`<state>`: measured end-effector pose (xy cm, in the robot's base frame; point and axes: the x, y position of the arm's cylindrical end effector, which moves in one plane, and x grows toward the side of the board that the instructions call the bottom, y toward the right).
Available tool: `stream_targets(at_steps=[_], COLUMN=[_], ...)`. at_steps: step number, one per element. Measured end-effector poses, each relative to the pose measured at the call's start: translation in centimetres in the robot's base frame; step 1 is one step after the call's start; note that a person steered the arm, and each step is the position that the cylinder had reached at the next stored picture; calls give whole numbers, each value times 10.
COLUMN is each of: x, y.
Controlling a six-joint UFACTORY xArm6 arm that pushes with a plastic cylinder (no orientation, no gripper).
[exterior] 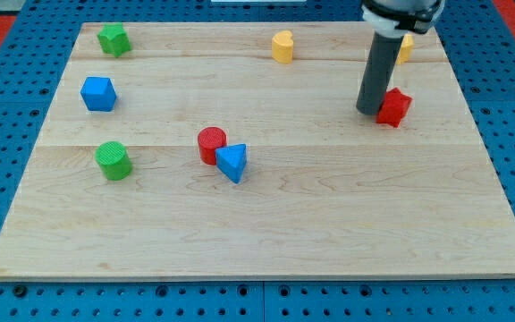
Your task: Push red circle towards bottom to the red star
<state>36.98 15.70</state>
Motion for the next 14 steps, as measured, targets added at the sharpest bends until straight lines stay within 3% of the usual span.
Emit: stream_targets(at_steps=[1, 2, 3, 4, 6, 8, 10, 12, 14], x=[4, 4, -13, 0, 56, 89, 61, 48, 73], y=[6, -30, -137, -227, -279, -249, -225, -158, -137])
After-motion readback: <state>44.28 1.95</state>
